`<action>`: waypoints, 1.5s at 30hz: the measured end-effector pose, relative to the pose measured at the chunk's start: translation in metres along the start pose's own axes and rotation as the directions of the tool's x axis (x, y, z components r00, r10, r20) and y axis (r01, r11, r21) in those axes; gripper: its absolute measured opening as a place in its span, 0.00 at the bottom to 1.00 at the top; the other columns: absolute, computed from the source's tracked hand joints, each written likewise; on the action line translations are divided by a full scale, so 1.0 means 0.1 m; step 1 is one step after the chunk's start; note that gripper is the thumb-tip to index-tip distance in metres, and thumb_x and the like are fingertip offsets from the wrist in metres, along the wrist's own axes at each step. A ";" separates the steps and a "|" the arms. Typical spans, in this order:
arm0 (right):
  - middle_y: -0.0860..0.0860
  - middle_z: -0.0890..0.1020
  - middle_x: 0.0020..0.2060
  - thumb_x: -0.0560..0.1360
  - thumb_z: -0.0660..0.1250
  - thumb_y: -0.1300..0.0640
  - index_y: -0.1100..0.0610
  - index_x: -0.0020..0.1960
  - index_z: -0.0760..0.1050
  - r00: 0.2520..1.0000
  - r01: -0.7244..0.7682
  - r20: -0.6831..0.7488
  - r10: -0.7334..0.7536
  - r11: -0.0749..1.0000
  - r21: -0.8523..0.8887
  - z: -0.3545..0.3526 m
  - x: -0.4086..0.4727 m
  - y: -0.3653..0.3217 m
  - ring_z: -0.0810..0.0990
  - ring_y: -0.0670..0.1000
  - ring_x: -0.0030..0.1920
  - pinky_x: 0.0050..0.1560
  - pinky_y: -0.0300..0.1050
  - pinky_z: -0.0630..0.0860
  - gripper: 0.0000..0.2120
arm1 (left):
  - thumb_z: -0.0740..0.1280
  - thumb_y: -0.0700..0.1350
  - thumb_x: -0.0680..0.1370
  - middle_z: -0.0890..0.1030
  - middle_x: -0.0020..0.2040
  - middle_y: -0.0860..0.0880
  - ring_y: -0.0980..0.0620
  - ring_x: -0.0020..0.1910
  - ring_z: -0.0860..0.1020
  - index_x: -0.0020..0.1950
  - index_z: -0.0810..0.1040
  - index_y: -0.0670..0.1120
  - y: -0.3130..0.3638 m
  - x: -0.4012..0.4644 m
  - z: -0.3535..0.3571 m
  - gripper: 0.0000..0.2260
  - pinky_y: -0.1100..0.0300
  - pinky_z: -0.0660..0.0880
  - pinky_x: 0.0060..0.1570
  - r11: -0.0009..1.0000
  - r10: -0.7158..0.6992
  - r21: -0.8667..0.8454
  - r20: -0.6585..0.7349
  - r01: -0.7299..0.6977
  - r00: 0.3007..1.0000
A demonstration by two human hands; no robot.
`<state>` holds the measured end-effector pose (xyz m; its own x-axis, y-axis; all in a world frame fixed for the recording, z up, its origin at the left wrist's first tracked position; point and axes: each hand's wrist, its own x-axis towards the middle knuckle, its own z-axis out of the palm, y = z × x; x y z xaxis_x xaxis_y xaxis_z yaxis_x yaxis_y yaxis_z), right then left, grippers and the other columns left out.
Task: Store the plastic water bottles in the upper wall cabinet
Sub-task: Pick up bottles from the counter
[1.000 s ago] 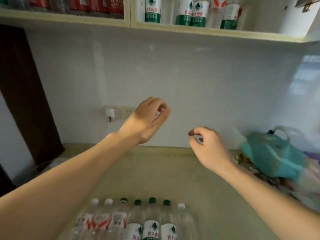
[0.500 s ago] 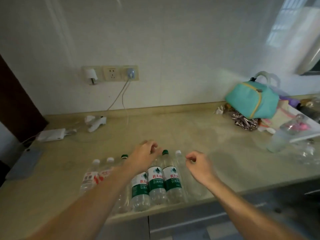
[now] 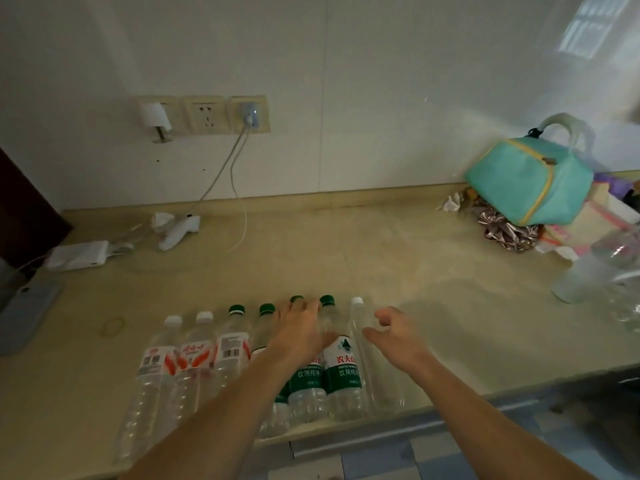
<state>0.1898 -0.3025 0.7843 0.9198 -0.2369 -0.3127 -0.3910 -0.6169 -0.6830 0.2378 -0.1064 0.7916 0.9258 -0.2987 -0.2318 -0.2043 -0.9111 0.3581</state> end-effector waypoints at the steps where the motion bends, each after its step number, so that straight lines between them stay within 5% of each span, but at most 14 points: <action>1: 0.55 0.76 0.67 0.78 0.70 0.51 0.57 0.74 0.70 0.999 -0.020 0.030 0.020 1.000 -0.001 0.01 0.08 0.00 0.76 0.53 0.64 0.57 0.45 0.72 0.27 | 0.67 0.63 0.78 0.68 0.75 0.46 0.43 0.74 0.63 0.77 0.65 0.50 0.02 0.04 0.02 0.32 0.44 0.61 0.74 0.999 0.006 0.042 0.011 -0.007 1.000; 6: 0.53 0.78 0.60 0.75 0.73 0.47 0.59 0.73 0.68 0.985 -0.079 0.149 0.082 0.996 -0.029 0.10 0.43 0.05 0.79 0.52 0.55 0.53 0.49 0.79 0.32 | 0.60 0.69 0.77 0.69 0.76 0.45 0.43 0.76 0.60 0.79 0.60 0.49 0.04 0.28 0.11 0.37 0.42 0.53 0.74 0.993 -0.024 0.116 0.083 0.015 0.996; 9: 0.46 0.76 0.48 0.72 0.76 0.45 0.53 0.64 0.69 0.973 -0.119 0.200 0.112 0.993 0.024 0.12 0.54 0.07 0.77 0.45 0.46 0.40 0.42 0.75 0.27 | 0.55 0.72 0.77 0.71 0.75 0.43 0.44 0.77 0.59 0.81 0.56 0.48 0.06 0.37 0.20 0.40 0.39 0.44 0.76 0.989 -0.018 0.146 0.122 0.000 0.992; 14: 0.54 0.84 0.46 0.69 0.77 0.50 0.59 0.53 0.79 0.964 -0.147 0.237 0.121 0.984 0.096 0.14 0.61 0.10 0.83 0.51 0.44 0.38 0.44 0.75 0.18 | 0.54 0.74 0.75 0.72 0.75 0.44 0.42 0.78 0.61 0.82 0.50 0.51 0.06 0.46 0.31 0.42 0.38 0.38 0.75 0.995 -0.034 0.095 0.168 0.018 0.985; 23: 0.48 0.84 0.48 0.69 0.78 0.48 0.50 0.56 0.78 0.995 -0.084 0.076 0.066 0.958 0.273 -0.05 0.45 0.27 0.84 0.49 0.46 0.47 0.49 0.84 0.19 | 0.69 0.68 0.73 0.65 0.80 0.44 0.37 0.81 0.53 0.83 0.39 0.55 0.22 0.40 0.29 0.50 0.38 0.40 0.77 0.964 -0.065 -0.245 0.176 0.107 0.982; 26: 0.47 0.83 0.49 0.69 0.79 0.45 0.50 0.57 0.79 0.999 0.046 -0.031 -0.040 0.970 0.238 -0.21 0.36 0.23 0.84 0.49 0.48 0.50 0.51 0.83 0.20 | 0.73 0.59 0.75 0.66 0.79 0.45 0.37 0.76 0.65 0.81 0.39 0.60 0.40 0.38 0.23 0.49 0.37 0.58 0.75 0.938 -0.022 -0.340 0.127 0.065 0.992; 29: 0.50 0.81 0.53 0.69 0.79 0.47 0.53 0.60 0.78 0.978 0.162 -0.163 -0.133 0.971 0.178 -0.37 0.29 0.16 0.82 0.50 0.52 0.55 0.52 0.81 0.24 | 0.77 0.51 0.74 0.68 0.75 0.47 0.46 0.66 0.75 0.80 0.40 0.64 0.53 0.37 0.11 0.51 0.48 0.76 0.61 0.893 0.018 -0.449 0.019 -0.008 1.000; 32: 0.33 0.78 0.50 0.67 0.81 0.50 0.43 0.57 0.74 0.929 0.272 -0.296 -0.222 0.952 0.140 -0.48 0.18 0.11 0.79 0.36 0.50 0.50 0.29 0.74 0.23 | 0.78 0.47 0.73 0.68 0.74 0.50 0.48 0.66 0.75 0.78 0.41 0.67 0.59 0.38 -0.01 0.52 0.54 0.74 0.58 0.865 0.070 -0.489 -0.099 -0.110 0.993; 34: 0.30 0.75 0.51 0.67 0.81 0.52 0.45 0.59 0.74 0.899 0.320 -0.348 -0.265 0.941 0.110 -0.51 0.13 0.12 0.76 0.32 0.51 0.49 0.21 0.68 0.25 | 0.78 0.46 0.73 0.68 0.74 0.51 0.49 0.67 0.74 0.78 0.41 0.69 0.59 0.37 -0.07 0.52 0.56 0.72 0.59 0.860 0.108 -0.481 -0.160 -0.173 0.981; 38: 0.47 0.70 0.58 0.68 0.81 0.54 0.55 0.62 0.75 0.882 0.325 -0.382 -0.277 0.943 0.067 -0.52 0.04 0.17 0.73 0.46 0.53 0.55 0.34 0.68 0.25 | 0.79 0.46 0.73 0.71 0.71 0.47 0.46 0.68 0.73 0.79 0.45 0.68 0.53 0.34 -0.10 0.50 0.53 0.71 0.64 0.857 0.129 -0.476 -0.173 -0.197 0.977; 45: 0.46 0.69 0.60 0.71 0.79 0.54 0.55 0.64 0.71 0.900 0.326 -0.329 -0.287 0.943 0.069 -0.47 0.03 0.18 0.73 0.46 0.50 0.55 0.41 0.71 0.27 | 0.79 0.52 0.72 0.71 0.73 0.54 0.53 0.69 0.71 0.80 0.58 0.55 0.38 0.28 -0.01 0.43 0.63 0.66 0.63 0.867 0.154 -0.440 -0.214 -0.236 0.965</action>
<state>0.1875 -0.3495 0.8021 0.9501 -0.2826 0.1322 -0.0705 -0.6071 -0.7915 0.2567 -0.1495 0.7999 0.9296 -0.3678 0.0246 -0.2553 -0.5941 0.7628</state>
